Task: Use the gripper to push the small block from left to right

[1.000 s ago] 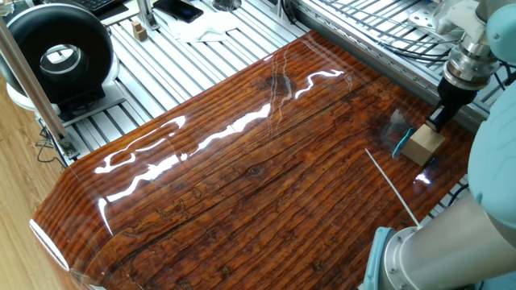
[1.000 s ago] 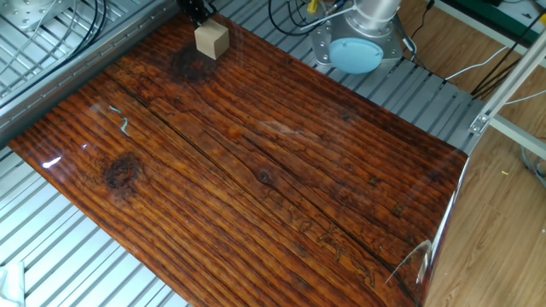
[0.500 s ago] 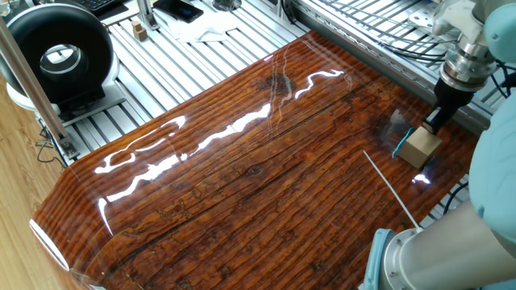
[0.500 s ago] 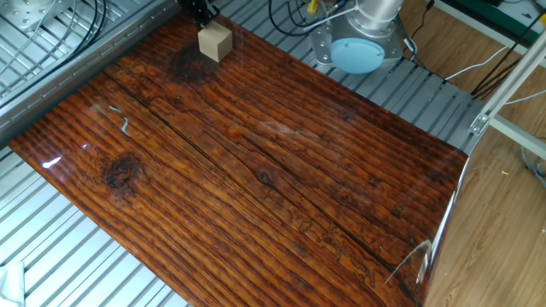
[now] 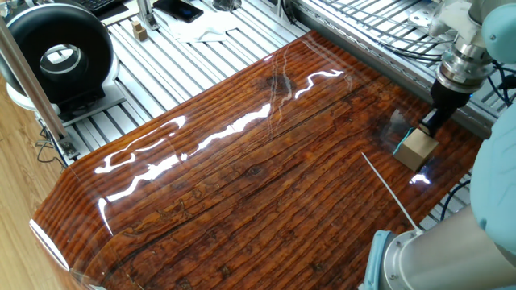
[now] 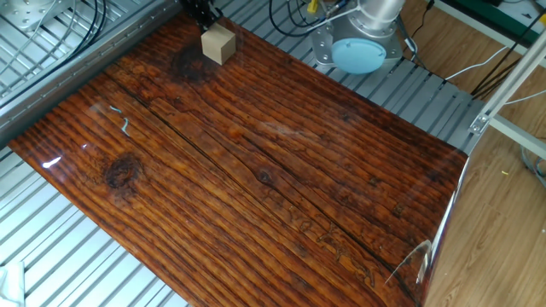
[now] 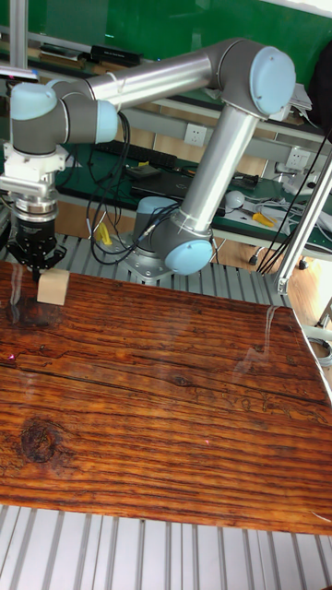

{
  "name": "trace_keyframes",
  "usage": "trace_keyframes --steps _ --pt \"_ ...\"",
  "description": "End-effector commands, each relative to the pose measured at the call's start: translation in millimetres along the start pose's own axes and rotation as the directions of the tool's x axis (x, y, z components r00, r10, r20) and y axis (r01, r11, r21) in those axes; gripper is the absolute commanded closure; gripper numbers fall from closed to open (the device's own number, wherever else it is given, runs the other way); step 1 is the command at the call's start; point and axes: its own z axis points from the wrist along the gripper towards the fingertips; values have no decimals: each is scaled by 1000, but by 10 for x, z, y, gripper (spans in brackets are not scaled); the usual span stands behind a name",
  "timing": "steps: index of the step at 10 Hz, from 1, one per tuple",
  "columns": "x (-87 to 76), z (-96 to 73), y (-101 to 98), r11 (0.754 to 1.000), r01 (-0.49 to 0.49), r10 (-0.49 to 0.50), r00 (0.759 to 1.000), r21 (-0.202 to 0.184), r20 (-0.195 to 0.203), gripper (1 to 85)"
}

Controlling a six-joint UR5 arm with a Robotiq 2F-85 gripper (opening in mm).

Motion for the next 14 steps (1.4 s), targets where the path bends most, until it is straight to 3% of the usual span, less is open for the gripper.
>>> trace_keyframes --steps 1,4,7,10,14 --pt "-74 4 109 1000 -11 11 1000 -20 11 847" --pt "-92 -4 178 999 -17 17 1000 -27 11 847" --pt "-12 27 235 1000 0 0 1000 -15 -4 847" --pt "179 20 203 997 81 -81 994 1 -71 847" --pt "105 -7 291 998 66 -66 996 4 -54 847"
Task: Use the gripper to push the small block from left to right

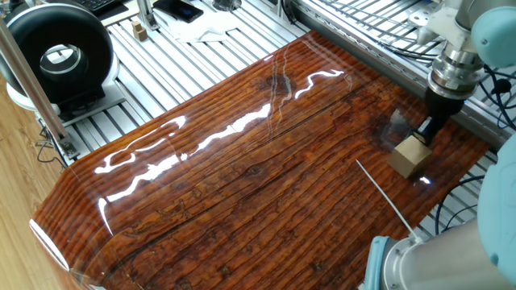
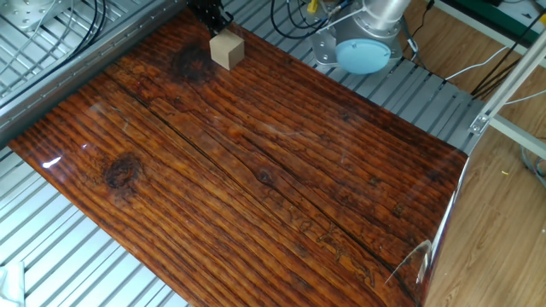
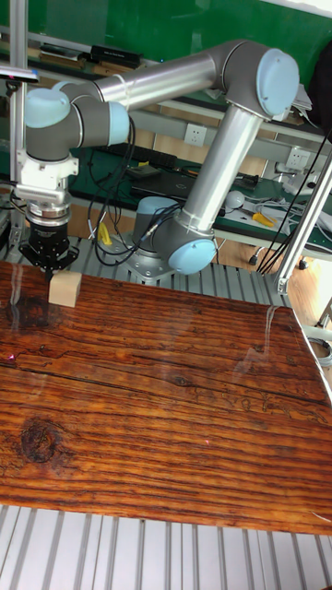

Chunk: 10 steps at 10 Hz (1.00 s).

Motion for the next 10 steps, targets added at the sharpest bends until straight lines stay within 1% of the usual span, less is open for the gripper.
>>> trace_keyframes --steps 1,4,7,10 --pt "-56 -17 80 1000 -8 8 1000 -8 10 847" --pt "-114 13 134 1000 -10 10 1000 -24 17 847" --pt "-110 -21 236 999 -21 21 1000 -39 12 847" --pt "-92 -6 316 999 -25 26 1000 -39 11 847"
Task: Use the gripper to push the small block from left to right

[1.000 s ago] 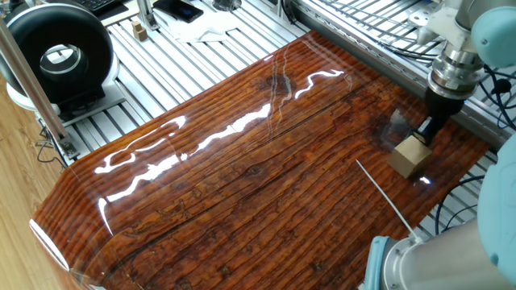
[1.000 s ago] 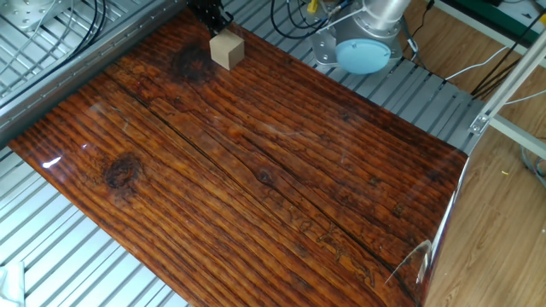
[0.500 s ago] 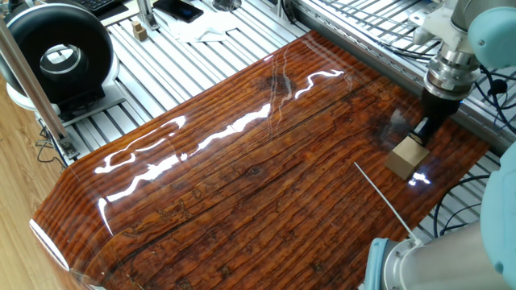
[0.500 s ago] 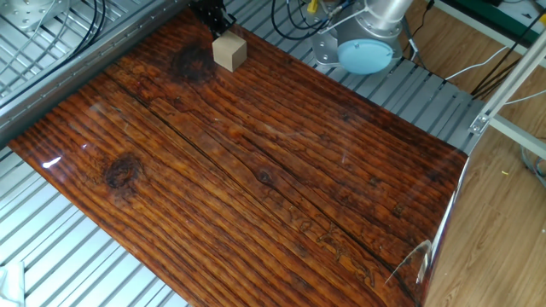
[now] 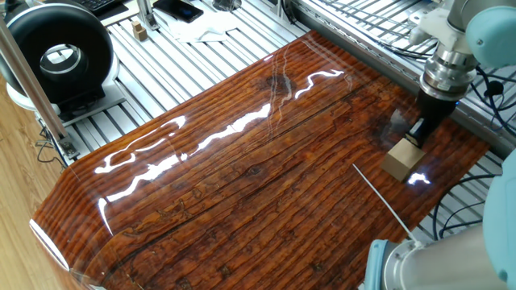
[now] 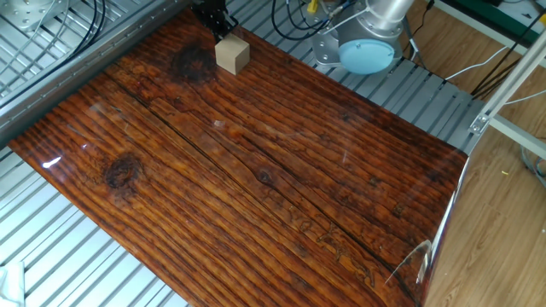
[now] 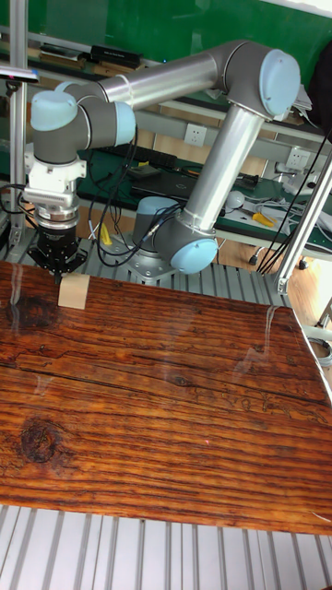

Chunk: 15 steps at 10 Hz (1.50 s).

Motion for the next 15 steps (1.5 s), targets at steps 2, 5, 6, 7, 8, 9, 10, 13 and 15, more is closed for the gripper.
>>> trace_keyframes --steps 2,5,6,7,8,9,10,13,15 --pt "-9 2 139 1000 -8 8 1000 -14 8 847" --pt "-44 3 261 999 -19 20 1000 -39 20 847" --pt "-47 3 308 999 -25 26 999 -43 21 847" --pt "-42 -2 349 999 -30 31 999 -41 21 847" --pt "-38 -8 382 999 -33 34 999 -40 21 847" --pt "-39 -4 430 998 -37 38 999 -46 22 847" --pt "-45 6 469 998 -43 44 999 -49 23 847" --pt "-74 58 548 997 -54 55 998 -47 31 847" --pt "-80 63 606 996 -57 59 998 -63 32 847"
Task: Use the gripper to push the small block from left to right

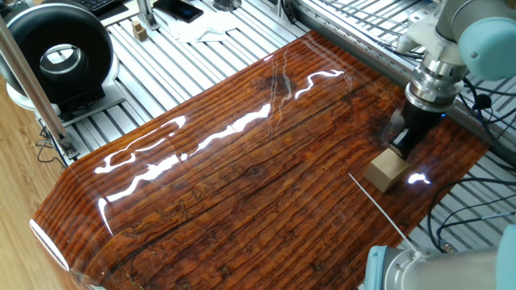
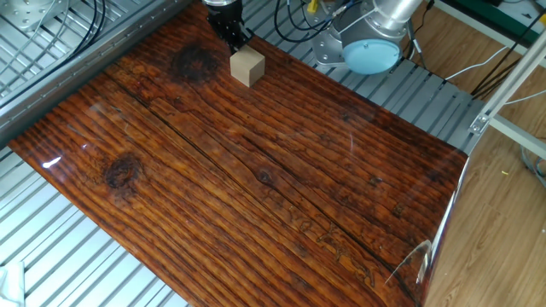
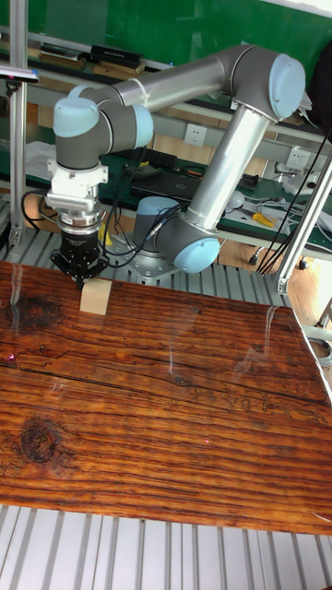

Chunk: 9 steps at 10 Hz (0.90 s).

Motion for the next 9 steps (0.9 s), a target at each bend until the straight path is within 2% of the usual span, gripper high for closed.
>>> trace_keyframes --steps 1,9 --pt "-32 2 125 1000 -12 13 1000 -26 14 847" --pt "-91 17 335 999 -29 30 999 -45 24 847"
